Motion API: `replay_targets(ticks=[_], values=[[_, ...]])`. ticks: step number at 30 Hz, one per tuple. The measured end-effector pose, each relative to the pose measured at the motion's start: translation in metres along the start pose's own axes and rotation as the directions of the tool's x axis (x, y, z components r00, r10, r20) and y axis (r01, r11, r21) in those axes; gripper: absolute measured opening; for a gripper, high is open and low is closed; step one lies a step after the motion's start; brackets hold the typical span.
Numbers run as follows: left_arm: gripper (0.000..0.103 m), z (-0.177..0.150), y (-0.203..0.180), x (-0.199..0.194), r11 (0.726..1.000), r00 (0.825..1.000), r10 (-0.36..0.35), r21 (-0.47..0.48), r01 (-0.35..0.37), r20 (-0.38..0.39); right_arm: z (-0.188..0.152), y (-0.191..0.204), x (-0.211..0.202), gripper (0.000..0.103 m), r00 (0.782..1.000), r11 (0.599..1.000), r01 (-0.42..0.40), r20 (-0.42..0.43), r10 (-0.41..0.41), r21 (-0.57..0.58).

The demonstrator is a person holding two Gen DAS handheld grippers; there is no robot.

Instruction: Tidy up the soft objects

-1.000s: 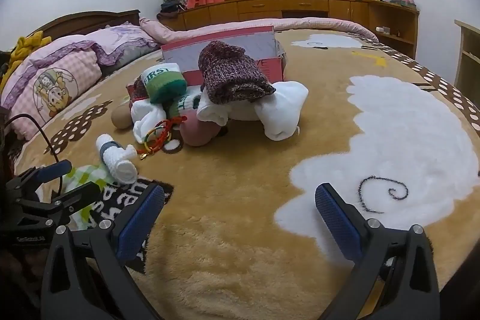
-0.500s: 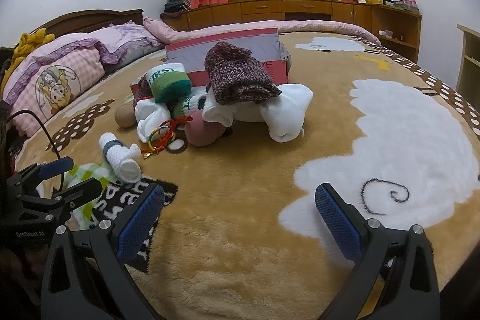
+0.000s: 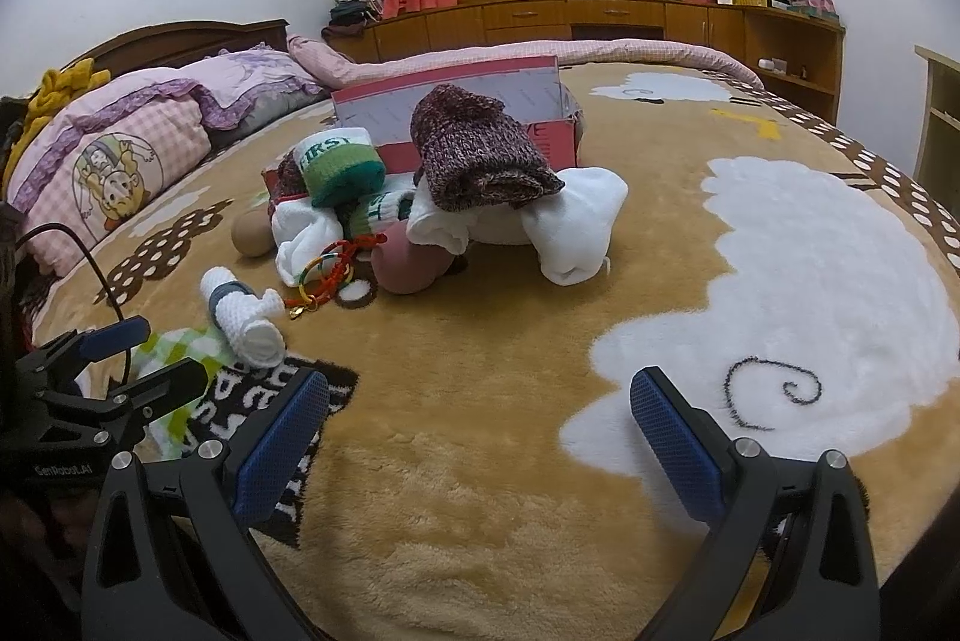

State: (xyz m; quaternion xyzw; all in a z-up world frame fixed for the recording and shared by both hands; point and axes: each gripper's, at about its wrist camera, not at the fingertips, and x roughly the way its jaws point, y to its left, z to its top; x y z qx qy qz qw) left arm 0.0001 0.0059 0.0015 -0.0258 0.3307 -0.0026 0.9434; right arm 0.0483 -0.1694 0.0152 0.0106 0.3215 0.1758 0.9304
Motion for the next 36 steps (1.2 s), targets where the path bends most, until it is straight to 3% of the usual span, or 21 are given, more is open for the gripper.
replay_targets(ticks=[19, 36], values=[[0.103, 0.0001, -0.0002, -0.0005, 1.000, 1.000, -0.002, -0.002, 0.002, 0.001, 0.0004, 0.0023, -0.0003, 0.103, 1.000, 1.000, -0.006, -0.002, 0.006, 0.001], [0.103, 0.0012, 0.0029, -0.0033, 0.998, 0.998, -0.052, -0.034, 0.052, 0.020, -0.0010, 0.0029, 0.0021, 0.103, 1.000, 1.000, -0.019, -0.004, 0.019, 0.002]])
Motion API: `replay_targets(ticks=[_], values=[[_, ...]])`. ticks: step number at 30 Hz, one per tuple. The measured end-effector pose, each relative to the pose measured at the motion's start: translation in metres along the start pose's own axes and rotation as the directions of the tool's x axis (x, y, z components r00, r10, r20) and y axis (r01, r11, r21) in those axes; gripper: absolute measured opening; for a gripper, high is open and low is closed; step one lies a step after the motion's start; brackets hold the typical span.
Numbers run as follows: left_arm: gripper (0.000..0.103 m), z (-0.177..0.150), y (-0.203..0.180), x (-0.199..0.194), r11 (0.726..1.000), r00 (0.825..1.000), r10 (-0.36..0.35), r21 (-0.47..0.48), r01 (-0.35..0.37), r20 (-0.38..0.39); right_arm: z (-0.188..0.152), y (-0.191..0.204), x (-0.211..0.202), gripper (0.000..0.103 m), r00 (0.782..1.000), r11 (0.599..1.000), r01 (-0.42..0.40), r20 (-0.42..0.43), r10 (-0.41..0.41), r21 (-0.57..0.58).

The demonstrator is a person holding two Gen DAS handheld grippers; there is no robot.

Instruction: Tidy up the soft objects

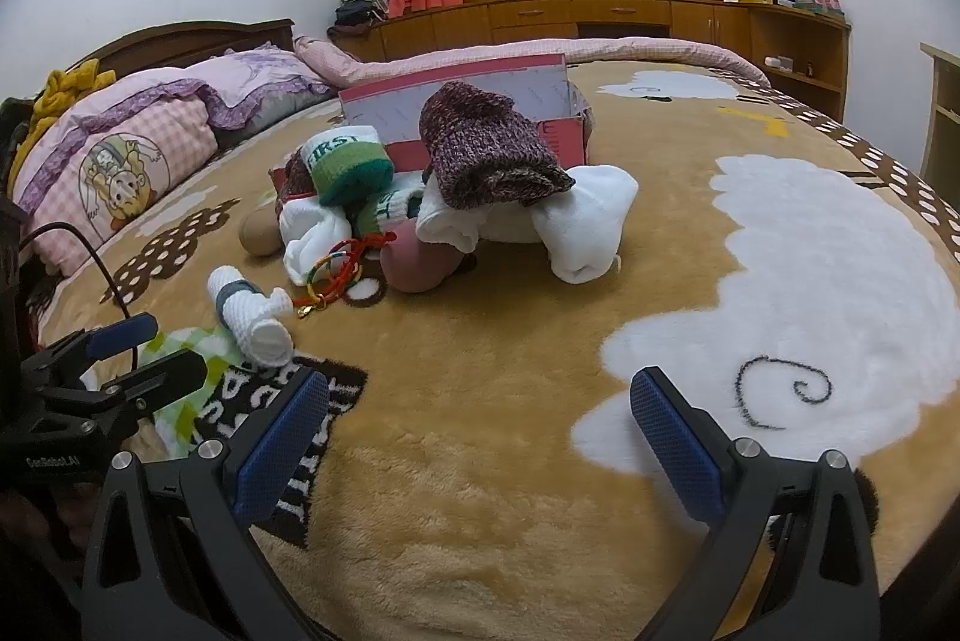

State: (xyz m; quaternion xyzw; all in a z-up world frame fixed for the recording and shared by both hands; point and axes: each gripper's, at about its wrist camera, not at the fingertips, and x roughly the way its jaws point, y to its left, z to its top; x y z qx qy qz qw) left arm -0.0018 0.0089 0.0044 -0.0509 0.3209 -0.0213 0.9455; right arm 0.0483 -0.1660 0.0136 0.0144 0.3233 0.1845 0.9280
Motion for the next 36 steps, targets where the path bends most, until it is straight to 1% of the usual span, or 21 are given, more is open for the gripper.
replay_targets(ticks=[9, 12, 13, 17, 19, 21, 26, 27, 29, 30, 31, 32, 34, 35, 36], values=[[0.103, 0.002, 0.002, -0.002, 1.000, 1.000, 0.007, 0.001, -0.007, 0.005, 0.002, 0.000, -0.005, 0.103, 1.000, 1.000, -0.018, 0.020, 0.017, 0.007], [0.103, 0.004, 0.004, -0.005, 1.000, 1.000, -0.015, -0.009, 0.015, 0.008, 0.007, -0.003, -0.011, 0.103, 0.998, 0.998, -0.054, 0.042, 0.053, 0.022], [0.103, 0.006, 0.004, -0.006, 1.000, 1.000, -0.019, -0.005, 0.019, 0.015, 0.011, -0.004, -0.014, 0.103, 0.996, 0.997, -0.068, 0.066, 0.067, 0.026], [0.103, 0.018, 0.000, -0.010, 0.998, 0.997, -0.054, 0.041, 0.051, 0.062, 0.027, -0.009, -0.019, 0.103, 0.990, 0.995, -0.096, 0.110, 0.092, 0.032], [0.103, 0.024, 0.000, -0.010, 0.995, 0.993, -0.096, 0.044, 0.093, 0.064, 0.036, -0.013, -0.018, 0.103, 0.986, 0.993, -0.111, 0.126, 0.105, 0.040], [0.103, 0.029, 0.000, -0.005, 0.992, 0.992, -0.118, 0.048, 0.116, 0.050, 0.043, -0.015, -0.017, 0.103, 0.985, 0.992, -0.115, 0.137, 0.109, 0.041], [0.101, 0.037, 0.005, 0.013, 0.996, 0.997, -0.083, 0.038, 0.083, 0.005, 0.064, -0.014, -0.008, 0.103, 0.982, 0.994, -0.111, 0.154, 0.111, -0.005], [0.099, 0.038, 0.006, 0.017, 0.995, 0.996, -0.091, 0.033, 0.092, -0.009, 0.068, -0.013, -0.003, 0.103, 0.982, 0.994, -0.110, 0.152, 0.111, -0.011], [0.090, 0.038, 0.007, 0.027, 0.993, 0.993, -0.112, 0.024, 0.113, -0.044, 0.075, -0.013, 0.002, 0.102, 0.980, 0.993, -0.120, 0.155, 0.122, -0.018], [0.082, 0.038, 0.007, 0.034, 0.993, 0.991, -0.116, 0.026, 0.118, -0.062, 0.080, -0.012, 0.007, 0.099, 0.978, 0.992, -0.128, 0.163, 0.130, -0.026], [0.076, 0.037, 0.007, 0.039, 0.994, 0.992, -0.103, 0.029, 0.105, -0.072, 0.083, -0.012, 0.011, 0.097, 0.978, 0.992, -0.125, 0.166, 0.128, -0.030], [0.075, 0.036, 0.007, 0.044, 0.996, 0.993, -0.085, 0.032, 0.088, -0.079, 0.086, -0.012, 0.015, 0.091, 0.979, 0.993, -0.116, 0.167, 0.120, -0.035], [0.070, 0.033, 0.008, 0.051, 0.996, 0.992, -0.089, 0.021, 0.091, -0.087, 0.091, -0.010, 0.028, 0.078, 0.982, 0.993, -0.107, 0.151, 0.114, -0.051], [0.068, 0.033, 0.008, 0.051, 0.996, 0.992, -0.091, 0.017, 0.093, -0.085, 0.091, -0.010, 0.034, 0.059, 0.985, 0.993, -0.104, 0.131, 0.111, -0.059], [0.065, 0.031, 0.009, 0.052, 0.996, 0.993, -0.088, 0.014, 0.089, -0.084, 0.091, -0.010, 0.043, 0.036, 0.990, 0.993, -0.097, 0.097, 0.103, -0.064]])
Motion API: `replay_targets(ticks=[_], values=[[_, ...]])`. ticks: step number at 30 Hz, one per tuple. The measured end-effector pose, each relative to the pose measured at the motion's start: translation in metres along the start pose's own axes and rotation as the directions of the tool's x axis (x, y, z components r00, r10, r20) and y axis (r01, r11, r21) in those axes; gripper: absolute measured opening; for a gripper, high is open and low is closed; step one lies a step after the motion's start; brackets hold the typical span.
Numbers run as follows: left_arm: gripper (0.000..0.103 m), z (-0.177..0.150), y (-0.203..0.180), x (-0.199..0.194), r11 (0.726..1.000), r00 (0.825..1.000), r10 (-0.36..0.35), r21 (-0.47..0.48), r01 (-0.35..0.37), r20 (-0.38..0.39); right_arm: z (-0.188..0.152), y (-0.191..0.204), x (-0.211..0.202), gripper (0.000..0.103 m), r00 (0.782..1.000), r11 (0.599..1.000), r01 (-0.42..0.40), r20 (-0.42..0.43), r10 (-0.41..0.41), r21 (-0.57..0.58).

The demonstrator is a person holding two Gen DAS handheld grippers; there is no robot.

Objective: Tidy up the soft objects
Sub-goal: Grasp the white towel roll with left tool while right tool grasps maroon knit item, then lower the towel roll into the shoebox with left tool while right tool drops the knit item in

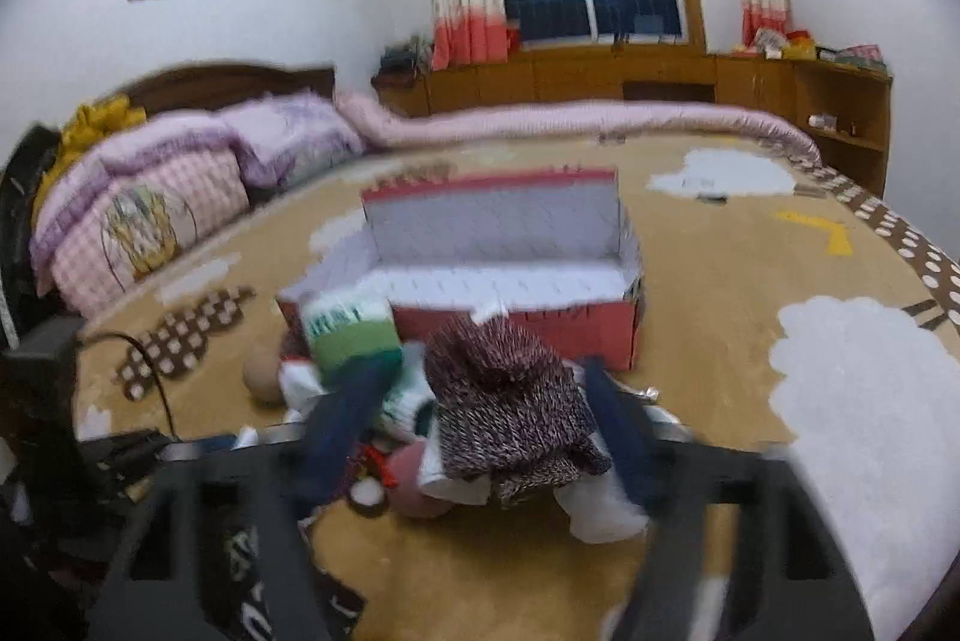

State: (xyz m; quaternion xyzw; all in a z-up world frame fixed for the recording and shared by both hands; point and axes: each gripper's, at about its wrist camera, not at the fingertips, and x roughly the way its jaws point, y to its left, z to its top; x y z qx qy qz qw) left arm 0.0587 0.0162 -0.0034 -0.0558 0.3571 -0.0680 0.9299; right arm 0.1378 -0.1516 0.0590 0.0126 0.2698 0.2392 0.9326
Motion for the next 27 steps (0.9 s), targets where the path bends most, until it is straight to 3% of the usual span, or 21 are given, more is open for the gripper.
replay_targets(ticks=[3, 5, 7, 12, 19, 22, 27], values=[[0.052, -0.004, -0.002, 0.002, 1.000, 1.000, 0.012, 0.007, -0.012, 0.005, -0.007, -0.008, 0.013, 0.023, 0.998, 1.000, 0.021, -0.054, -0.020, 0.023], [0.044, -0.005, -0.001, 0.001, 1.000, 1.000, 0.008, 0.003, -0.008, 0.008, -0.008, -0.015, 0.012, 0.021, 0.998, 0.999, 0.016, -0.053, -0.013, 0.046], [0.030, -0.005, 0.002, -0.001, 1.000, 1.000, -0.011, -0.023, 0.012, 0.010, -0.007, -0.020, 0.008, 0.020, 0.999, 0.997, -0.009, -0.042, 0.012, 0.071], [0.017, -0.004, -0.005, -0.011, 1.000, 0.999, -0.013, 0.019, 0.013, 0.043, -0.007, -0.018, 0.001, 0.019, 0.999, 0.996, -0.031, -0.018, 0.033, 0.080], [0.017, 0.022, -0.006, -0.053, 0.999, 0.984, -0.050, 0.013, 0.048, 0.172, 0.016, -0.011, -0.028, 0.019, 0.998, 0.995, -0.044, 0.040, 0.040, 0.084], [0.017, 0.046, -0.005, -0.077, 0.998, 0.967, -0.065, 0.015, 0.064, 0.247, 0.036, -0.008, -0.042, 0.019, 0.995, 0.996, -0.052, 0.085, 0.046, 0.078], [0.017, 0.081, -0.006, -0.096, 0.998, 0.940, -0.045, 0.064, 0.025, 0.338, 0.060, -0.001, -0.047, 0.020, 0.991, 0.994, -0.084, 0.109, 0.076, 0.066]])
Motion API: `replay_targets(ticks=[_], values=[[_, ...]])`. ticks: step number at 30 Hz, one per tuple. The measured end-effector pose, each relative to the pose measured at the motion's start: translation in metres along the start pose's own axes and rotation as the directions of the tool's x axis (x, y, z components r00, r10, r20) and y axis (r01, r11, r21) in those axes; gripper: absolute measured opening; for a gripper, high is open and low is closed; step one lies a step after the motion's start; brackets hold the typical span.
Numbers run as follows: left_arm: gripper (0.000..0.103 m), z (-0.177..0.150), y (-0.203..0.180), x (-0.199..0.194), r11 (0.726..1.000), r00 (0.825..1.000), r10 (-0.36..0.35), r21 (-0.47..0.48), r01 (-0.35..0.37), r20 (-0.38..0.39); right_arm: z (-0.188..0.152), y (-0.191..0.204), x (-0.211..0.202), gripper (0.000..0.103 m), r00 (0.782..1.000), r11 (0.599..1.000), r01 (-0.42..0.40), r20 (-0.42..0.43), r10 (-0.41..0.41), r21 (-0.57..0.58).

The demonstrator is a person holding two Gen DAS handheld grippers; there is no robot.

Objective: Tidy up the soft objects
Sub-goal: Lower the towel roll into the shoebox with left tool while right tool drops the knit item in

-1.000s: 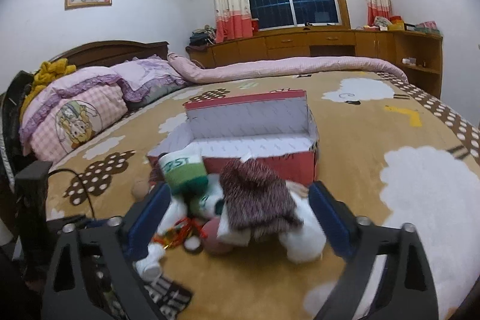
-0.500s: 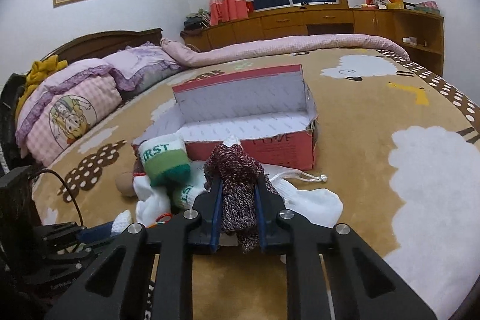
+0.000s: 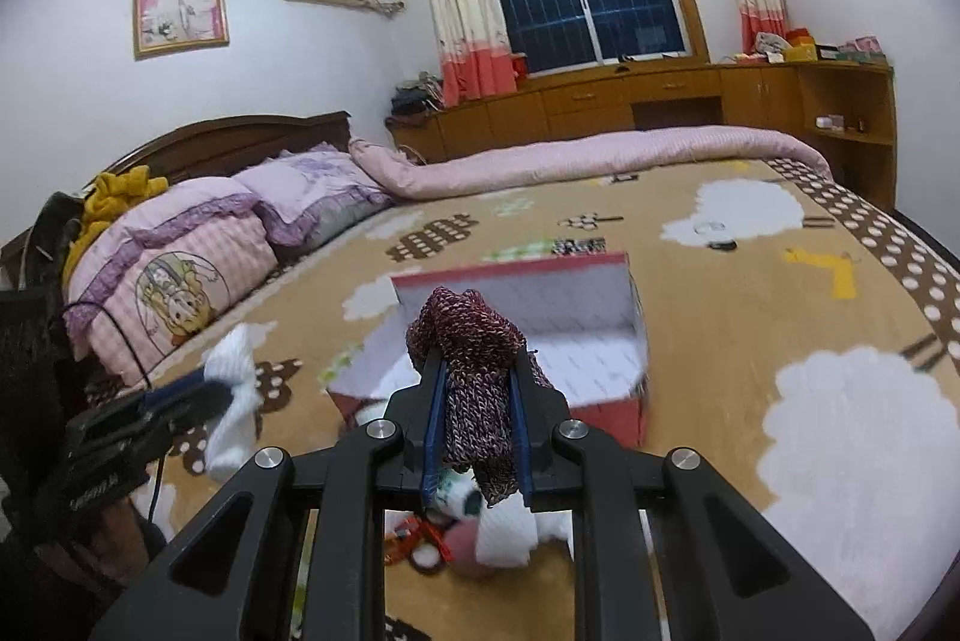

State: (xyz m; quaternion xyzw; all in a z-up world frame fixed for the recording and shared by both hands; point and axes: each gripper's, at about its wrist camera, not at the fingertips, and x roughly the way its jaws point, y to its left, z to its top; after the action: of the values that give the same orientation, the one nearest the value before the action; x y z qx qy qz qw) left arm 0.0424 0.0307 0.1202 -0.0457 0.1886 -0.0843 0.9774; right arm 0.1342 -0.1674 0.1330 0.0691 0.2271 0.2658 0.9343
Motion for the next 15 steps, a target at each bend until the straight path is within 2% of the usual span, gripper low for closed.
replay_targets(ticks=[5, 9, 15], values=[[0.017, 0.015, 0.004, 0.011, 0.999, 1.000, 0.018, 0.027, -0.019, 0.024, 0.008, -0.003, 0.015, 0.020, 1.000, 1.000, 0.001, -0.006, -0.001, -0.013], [0.017, 0.021, 0.013, 0.035, 0.998, 0.999, 0.039, 0.039, -0.040, 0.005, 0.014, -0.010, 0.039, 0.020, 0.999, 0.999, 0.014, -0.033, -0.015, -0.029], [0.017, 0.029, 0.036, 0.098, 0.995, 0.996, 0.075, 0.076, -0.070, -0.058, 0.028, -0.014, 0.083, 0.020, 0.996, 0.997, 0.046, -0.072, -0.050, -0.068]])
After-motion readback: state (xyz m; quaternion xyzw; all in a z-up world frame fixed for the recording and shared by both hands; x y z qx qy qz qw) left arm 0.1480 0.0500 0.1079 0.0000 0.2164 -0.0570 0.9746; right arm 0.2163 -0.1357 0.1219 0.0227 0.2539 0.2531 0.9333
